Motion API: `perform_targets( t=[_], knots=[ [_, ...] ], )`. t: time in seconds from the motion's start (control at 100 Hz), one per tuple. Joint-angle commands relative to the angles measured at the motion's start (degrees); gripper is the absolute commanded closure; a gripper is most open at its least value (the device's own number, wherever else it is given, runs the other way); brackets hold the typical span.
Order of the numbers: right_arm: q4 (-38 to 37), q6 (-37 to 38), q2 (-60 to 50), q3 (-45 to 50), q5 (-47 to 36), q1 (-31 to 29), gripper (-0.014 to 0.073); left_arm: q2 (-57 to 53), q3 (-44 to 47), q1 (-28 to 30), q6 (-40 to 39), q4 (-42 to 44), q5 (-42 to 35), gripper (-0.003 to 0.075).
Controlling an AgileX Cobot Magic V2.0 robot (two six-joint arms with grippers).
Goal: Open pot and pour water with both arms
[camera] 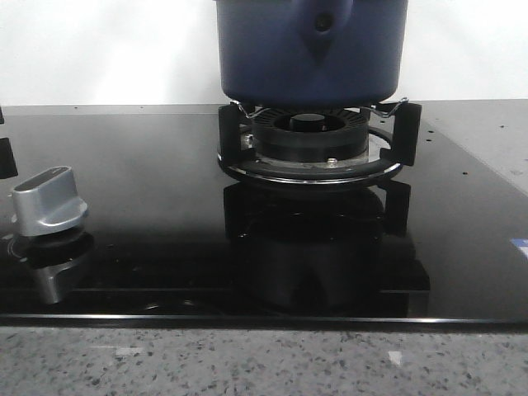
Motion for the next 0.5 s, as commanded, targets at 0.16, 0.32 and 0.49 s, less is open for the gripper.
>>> perform_targets(
  t=[0.16,0.32,0.49],
  knots=[
    [3.8,1.1,-3.4,-17.26,42.64,-11.0,0.064,-3.01,-2.05,-5.57,-0.46,-7.25,1.04,0.0397],
    [3.93,5.57,-2.35,-18.24,60.83,-23.56,0.064,-3.01,-2.05,-9.95,-0.46,-7.41,0.55,0.0397],
    [5.84,5.57,2.16,-15.5,69.81,-33.66,0.064,-3.01,-2.05,-13.48,-0.46,-7.56,-1.15,0.0397]
  ],
)
